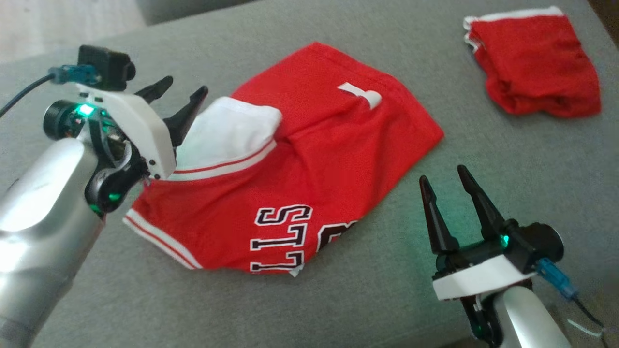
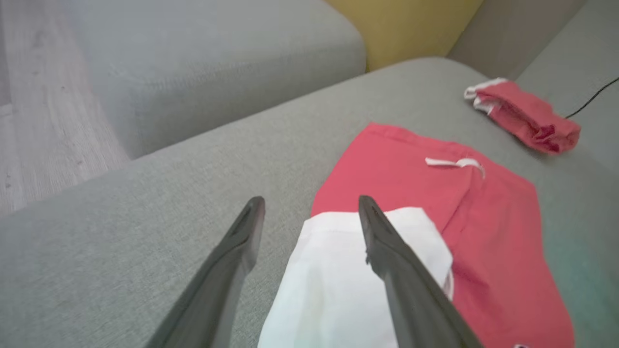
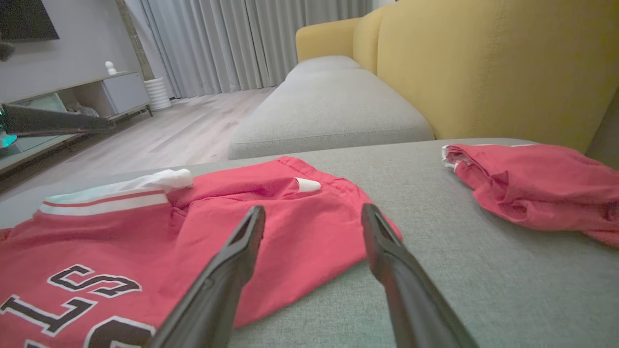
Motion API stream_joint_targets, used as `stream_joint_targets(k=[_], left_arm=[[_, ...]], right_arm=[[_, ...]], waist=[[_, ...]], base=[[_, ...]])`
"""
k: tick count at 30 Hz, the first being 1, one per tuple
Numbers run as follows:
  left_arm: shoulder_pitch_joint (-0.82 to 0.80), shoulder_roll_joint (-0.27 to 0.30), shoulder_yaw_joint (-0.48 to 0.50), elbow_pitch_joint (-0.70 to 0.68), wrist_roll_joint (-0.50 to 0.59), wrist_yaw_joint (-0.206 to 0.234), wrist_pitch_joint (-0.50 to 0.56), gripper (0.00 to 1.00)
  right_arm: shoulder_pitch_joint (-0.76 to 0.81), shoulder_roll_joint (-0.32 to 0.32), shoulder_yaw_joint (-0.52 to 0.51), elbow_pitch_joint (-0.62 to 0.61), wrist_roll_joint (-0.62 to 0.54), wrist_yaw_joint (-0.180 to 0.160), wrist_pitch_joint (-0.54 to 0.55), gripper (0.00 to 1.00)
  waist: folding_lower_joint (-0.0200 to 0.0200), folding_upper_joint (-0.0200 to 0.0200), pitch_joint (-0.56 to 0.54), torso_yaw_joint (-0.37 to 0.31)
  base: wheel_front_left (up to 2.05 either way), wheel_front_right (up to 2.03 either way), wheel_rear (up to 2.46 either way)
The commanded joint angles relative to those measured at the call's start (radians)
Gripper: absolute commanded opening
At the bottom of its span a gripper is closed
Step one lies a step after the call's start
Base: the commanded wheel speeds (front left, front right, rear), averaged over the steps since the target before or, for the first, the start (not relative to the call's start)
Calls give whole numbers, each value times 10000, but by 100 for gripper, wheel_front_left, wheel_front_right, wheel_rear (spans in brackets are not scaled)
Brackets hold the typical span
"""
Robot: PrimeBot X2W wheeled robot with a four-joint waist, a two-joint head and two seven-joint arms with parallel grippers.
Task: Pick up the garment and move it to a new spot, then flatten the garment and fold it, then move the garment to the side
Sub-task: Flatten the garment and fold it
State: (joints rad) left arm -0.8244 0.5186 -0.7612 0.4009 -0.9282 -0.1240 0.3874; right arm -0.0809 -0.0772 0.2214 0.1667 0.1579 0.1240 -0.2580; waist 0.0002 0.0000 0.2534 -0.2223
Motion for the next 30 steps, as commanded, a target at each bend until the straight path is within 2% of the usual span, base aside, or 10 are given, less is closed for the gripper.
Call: stream_joint_targets(k=[1, 6, 12, 13, 14, 15, 22, 26, 28, 30], left_arm=[[-739, 333, 258, 6, 108, -41, 104, 100], [-977, 331, -302, 663, -441, -62, 765, 100], [-945, 576, -853, 284, -1331, -64, 1195, 100], [-952, 653, -961, 143, -1417, -65, 1163, 55], [-976, 742, -1072, -13, -1440, -65, 1050, 18], [-1008, 830, -1190, -180, -1409, -65, 854, 0], [-1160, 1350, -2200, -1704, -772, -66, -1104, 0], [-869, 1757, -2783, -2728, 280, -35, -2075, 0], [-117, 1885, -3264, -3654, 983, 425, -2455, 0], [570, 1861, -3547, -4253, 1128, 811, -2660, 0]], right_arm=[[-295, -17, 263, -262, 94, 67, -38, 100], [-479, 54, 331, -219, 152, 67, -38, 100], [-514, 105, 276, -191, 168, 67, -38, 100], [-520, 112, 260, -183, 164, 67, -38, 100], [-529, 119, 244, -180, 159, 67, -38, 100], [-538, 126, 228, -181, 151, 67, -38, 100], [-547, 124, 129, -203, 93, 67, -38, 100], [-465, 105, 27, -225, 59, 67, -38, 100], [-373, 70, -28, -244, 43, 67, -38, 100], [-334, 53, -77, -267, 33, 67, -38, 100]], waist=[[-2, 0, 425, -401], [-2, 0, 798, -747], [-2, 0, 922, -824], [-2, 0, 933, -816], [-2, 0, 939, -801], [-2, 0, 937, -780], [-2, 0, 774, -435], [-2, 0, 666, -179], [-2, 0, 634, 61], [-2, 0, 641, 234]], base=[[0, 0, 0], [0, 0, 0], [0, 0, 0], [0, 0, 0], [0, 0, 0], [0, 0, 0], [0, 0, 0], [0, 0, 0], [0, 0, 0], [0, 0, 0]])
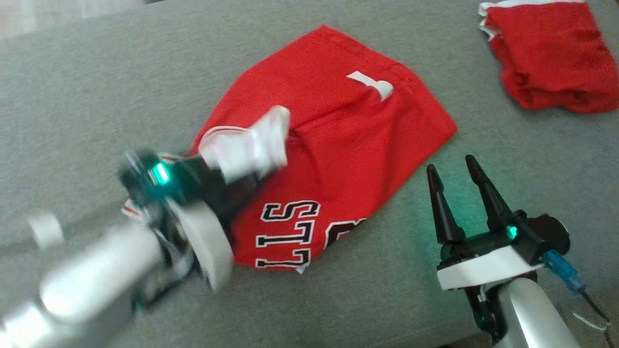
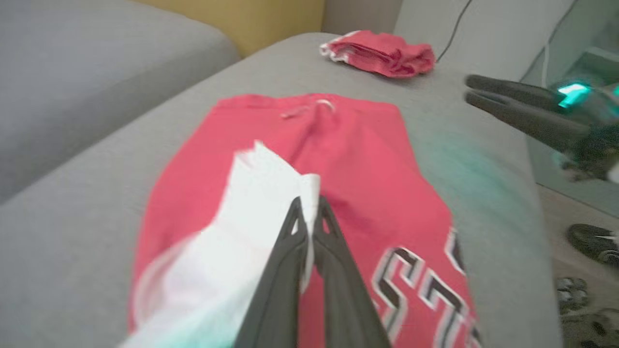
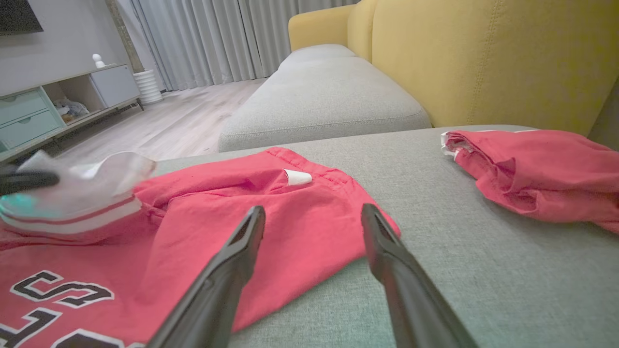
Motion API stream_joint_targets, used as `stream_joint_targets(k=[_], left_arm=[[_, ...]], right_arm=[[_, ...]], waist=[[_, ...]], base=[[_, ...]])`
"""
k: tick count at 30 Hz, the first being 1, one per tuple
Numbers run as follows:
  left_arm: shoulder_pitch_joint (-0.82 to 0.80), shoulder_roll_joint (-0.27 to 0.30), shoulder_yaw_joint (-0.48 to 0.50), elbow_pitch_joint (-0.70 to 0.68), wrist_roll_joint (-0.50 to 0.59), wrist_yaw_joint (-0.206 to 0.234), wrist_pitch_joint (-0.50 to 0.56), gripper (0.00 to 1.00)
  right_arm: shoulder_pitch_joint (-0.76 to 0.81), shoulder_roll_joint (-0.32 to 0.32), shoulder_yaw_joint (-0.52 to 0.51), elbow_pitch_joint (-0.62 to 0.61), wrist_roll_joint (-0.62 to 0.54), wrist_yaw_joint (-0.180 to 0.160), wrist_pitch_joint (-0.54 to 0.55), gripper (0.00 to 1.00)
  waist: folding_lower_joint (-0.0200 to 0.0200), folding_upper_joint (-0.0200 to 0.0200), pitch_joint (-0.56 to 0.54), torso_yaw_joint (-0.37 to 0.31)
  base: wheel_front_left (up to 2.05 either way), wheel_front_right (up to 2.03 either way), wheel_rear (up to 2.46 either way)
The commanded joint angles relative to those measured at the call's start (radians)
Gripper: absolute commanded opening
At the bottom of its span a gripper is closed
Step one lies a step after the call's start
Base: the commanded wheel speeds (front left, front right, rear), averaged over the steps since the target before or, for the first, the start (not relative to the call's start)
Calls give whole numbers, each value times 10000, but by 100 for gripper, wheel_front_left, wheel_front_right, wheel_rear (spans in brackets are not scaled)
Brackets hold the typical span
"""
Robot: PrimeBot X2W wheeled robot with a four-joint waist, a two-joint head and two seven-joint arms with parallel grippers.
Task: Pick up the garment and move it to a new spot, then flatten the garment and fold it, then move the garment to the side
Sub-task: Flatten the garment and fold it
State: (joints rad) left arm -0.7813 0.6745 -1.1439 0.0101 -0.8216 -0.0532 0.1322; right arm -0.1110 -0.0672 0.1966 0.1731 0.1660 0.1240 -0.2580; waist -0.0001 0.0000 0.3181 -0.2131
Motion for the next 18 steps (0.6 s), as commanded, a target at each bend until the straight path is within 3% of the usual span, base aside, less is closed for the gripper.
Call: stream_joint_targets(k=[1, 2, 3, 4, 5, 9, 13, 18], left_arm=[[484, 272, 139, -585, 95, 279, -196, 0], [815, 218, 27, -770, 99, 459, -307, 0], [1108, 153, -78, -889, 108, 619, -411, 15], [1373, 66, -183, -965, 134, 748, -536, 49], [1611, -37, -243, -986, 155, 902, -697, 100], [2173, -339, -384, -934, 435, 1436, -1242, 100], [2381, -470, -72, -1007, 872, 2414, -1881, 100], [2222, -227, -174, -1263, 1763, 3129, -1848, 100]], right_arm=[[-27, -57, 148, -345, -52, 67, -38, 100], [-32, -72, 138, -347, -48, 67, -38, 100], [-42, -96, 147, -347, -49, 67, -38, 100], [-53, -110, 136, -346, -49, 67, -38, 100], [-66, -121, 131, -341, -50, 67, -38, 100], [-110, -158, 136, -318, -60, 67, -38, 100], [-62, -166, 136, -279, -62, 67, -38, 100], [-1, -136, 200, -257, -27, 67, -38, 100]], waist=[[1, 0, 1, 231], [1, 0, 6, 321], [1, 0, 3, 406], [1, 0, -7, 499], [1, 0, -19, 584], [1, 0, -99, 852], [1, 0, -234, 1011], [1, 0, -336, 1022]], base=[[0, 0, 0], [0, 0, 0], [0, 0, 0], [0, 0, 0], [0, 0, 0], [0, 0, 0], [0, 0, 0], [0, 0, 0]])
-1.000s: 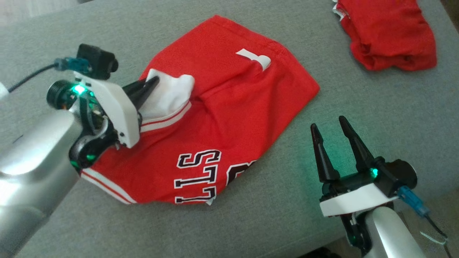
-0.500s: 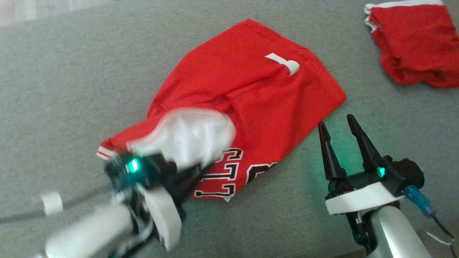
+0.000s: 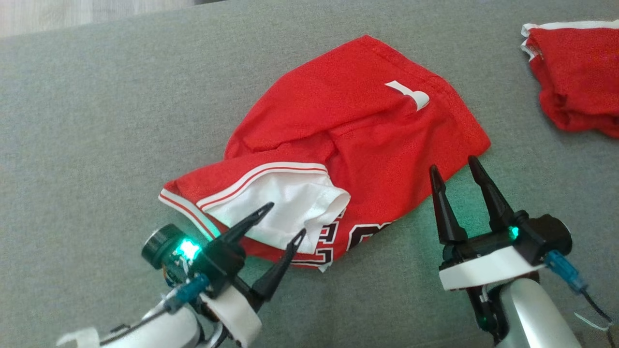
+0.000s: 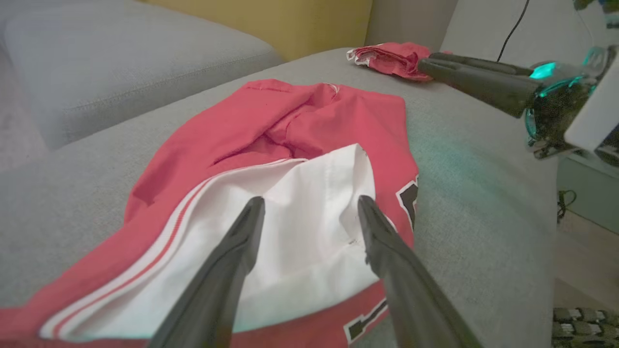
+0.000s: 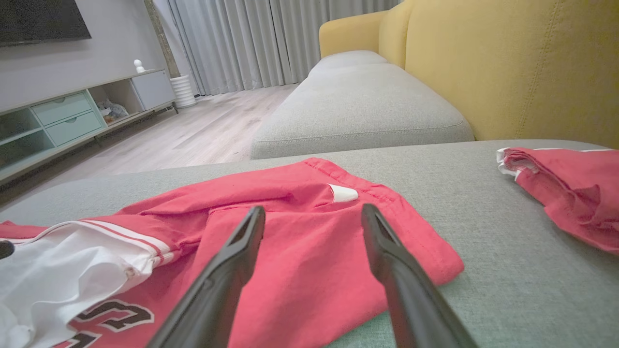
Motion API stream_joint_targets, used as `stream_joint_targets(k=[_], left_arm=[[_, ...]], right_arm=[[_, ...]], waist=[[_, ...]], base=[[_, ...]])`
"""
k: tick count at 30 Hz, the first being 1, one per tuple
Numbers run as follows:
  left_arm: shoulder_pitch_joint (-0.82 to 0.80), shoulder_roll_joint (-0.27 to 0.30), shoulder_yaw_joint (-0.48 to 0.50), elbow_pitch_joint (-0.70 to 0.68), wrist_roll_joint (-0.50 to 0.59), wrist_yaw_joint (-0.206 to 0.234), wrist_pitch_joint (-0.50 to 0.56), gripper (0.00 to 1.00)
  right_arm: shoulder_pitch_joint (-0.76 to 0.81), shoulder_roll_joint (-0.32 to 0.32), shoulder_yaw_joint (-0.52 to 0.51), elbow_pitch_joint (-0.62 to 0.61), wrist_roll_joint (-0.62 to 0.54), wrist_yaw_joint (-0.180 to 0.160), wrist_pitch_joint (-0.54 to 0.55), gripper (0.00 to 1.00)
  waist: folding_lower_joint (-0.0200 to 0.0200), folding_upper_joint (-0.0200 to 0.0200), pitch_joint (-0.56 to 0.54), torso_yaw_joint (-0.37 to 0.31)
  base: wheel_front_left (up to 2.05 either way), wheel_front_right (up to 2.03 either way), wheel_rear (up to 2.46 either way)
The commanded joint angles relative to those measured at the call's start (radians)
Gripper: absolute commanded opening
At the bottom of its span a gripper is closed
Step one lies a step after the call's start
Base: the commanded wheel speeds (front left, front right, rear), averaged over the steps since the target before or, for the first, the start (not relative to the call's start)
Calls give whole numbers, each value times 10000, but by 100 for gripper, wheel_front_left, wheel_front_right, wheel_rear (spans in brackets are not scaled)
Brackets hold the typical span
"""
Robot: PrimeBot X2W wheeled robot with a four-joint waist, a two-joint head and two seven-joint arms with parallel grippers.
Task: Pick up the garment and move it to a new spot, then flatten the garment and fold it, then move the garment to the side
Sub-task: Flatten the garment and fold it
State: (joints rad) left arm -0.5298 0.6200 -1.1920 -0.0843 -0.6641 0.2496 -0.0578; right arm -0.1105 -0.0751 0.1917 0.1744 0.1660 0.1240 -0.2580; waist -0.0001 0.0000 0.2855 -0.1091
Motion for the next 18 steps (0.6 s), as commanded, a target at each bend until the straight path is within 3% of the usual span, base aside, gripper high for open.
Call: stream_joint_targets(k=[1, 10, 18], left_arm=[[-339, 354, 218, -350, 352, 149, 141, 100], [-499, 422, -537, 2, 1363, -227, 1010, 100], [-1, 484, -759, -405, 890, -1001, 2318, 97]], right_arm=[[-3, -48, 272, -266, -20, 67, -38, 100], [26, 17, 356, -216, 61, 67, -38, 100], [156, 31, 278, -179, 46, 67, -38, 100]], waist=[[1, 0, -15, -37], [1, 0, -26, -253], [1, 0, -164, -298]], base=[[0, 0, 0], [0, 0, 0], [0, 0, 0]])
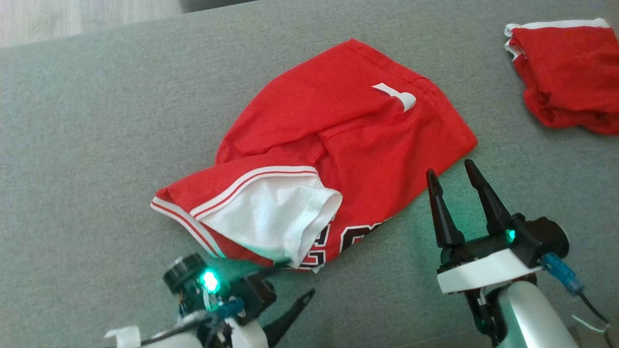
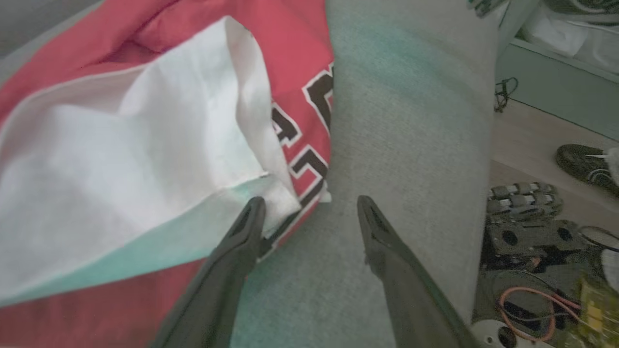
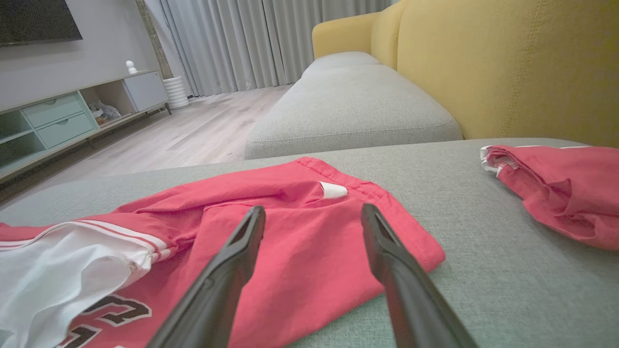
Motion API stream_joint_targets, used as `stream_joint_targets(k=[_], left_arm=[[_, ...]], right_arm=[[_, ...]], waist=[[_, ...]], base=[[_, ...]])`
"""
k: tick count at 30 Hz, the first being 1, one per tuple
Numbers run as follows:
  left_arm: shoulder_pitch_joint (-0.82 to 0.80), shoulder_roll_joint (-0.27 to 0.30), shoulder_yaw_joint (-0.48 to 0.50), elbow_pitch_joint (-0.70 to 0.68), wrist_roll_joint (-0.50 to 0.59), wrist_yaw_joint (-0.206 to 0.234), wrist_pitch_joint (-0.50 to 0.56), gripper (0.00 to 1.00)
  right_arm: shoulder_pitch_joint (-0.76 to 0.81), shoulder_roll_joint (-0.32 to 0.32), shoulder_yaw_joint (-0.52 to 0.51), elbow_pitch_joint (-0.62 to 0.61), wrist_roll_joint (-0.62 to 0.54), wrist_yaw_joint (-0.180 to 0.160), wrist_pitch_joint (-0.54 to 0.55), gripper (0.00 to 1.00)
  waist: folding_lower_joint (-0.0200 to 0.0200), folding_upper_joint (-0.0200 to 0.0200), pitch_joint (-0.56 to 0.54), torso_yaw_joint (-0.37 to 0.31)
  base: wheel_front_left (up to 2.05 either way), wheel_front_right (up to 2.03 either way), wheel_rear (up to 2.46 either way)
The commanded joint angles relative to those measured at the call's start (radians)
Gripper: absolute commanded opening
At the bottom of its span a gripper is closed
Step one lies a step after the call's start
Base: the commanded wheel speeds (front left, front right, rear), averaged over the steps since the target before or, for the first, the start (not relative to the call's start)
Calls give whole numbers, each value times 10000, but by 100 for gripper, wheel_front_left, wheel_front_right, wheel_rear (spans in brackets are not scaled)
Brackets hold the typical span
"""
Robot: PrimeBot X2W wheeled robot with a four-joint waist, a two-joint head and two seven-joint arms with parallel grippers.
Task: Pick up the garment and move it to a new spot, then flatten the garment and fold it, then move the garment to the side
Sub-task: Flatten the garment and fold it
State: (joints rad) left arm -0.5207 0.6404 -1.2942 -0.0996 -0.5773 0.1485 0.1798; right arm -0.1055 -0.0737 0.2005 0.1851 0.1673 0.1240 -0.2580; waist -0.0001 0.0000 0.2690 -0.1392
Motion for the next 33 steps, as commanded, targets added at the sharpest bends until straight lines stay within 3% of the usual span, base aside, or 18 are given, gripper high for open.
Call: stream_joint_targets(k=[1, 3, 4, 5, 6, 8, 15, 23, 31, 33], left_arm=[[11, 312, 251, -417, -147, -71, 169, 88], [133, 416, 234, -807, -374, -162, 592, 83], [143, 474, 230, -1011, -420, -152, 755, 73], [113, 526, 233, -1223, -411, -115, 870, 69], [42, 573, 266, -1442, -337, -49, 917, 75], [-137, 670, 369, -1870, -112, 108, 939, 100], [-962, 1132, 481, -2635, 1211, 387, 1189, 100], [-1357, 1347, 329, -1652, 2088, -252, 1320, 100], [-1321, 1185, 270, -971, 2160, -647, 1161, 100], [-1291, 1136, 261, -874, 2162, -701, 1124, 64]], right_arm=[[118, 21, 172, -294, 29, 67, -38, 100], [128, 28, 143, -307, 25, 67, -38, 100], [128, 31, 134, -311, 23, 67, -38, 100], [125, 34, 124, -316, 21, 67, -38, 100], [120, 38, 112, -321, 18, 67, -38, 100], [111, 49, 89, -329, 10, 67, -38, 100], [17, 80, 116, -315, 27, 67, -38, 100], [-166, 93, 177, -309, 63, 67, -38, 100], [-149, 92, 112, -301, 93, 67, -38, 100], [-145, 95, 97, -308, 101, 67, -38, 100]], waist=[[1, 0, -5, 10], [1, 0, 0, 30], [1, 0, 8, 43], [1, 0, 20, 55], [1, 0, 35, 69], [1, 0, 63, 99], [1, 0, 160, 132], [1, 0, 335, -9], [1, 0, 308, -109], [1, 0, 305, -111]], base=[[0, 0, 0], [0, 0, 0], [0, 0, 0], [0, 0, 0], [0, 0, 0], [0, 0, 0], [0, 0, 0], [0, 0, 0], [0, 0, 0], [0, 0, 0]])
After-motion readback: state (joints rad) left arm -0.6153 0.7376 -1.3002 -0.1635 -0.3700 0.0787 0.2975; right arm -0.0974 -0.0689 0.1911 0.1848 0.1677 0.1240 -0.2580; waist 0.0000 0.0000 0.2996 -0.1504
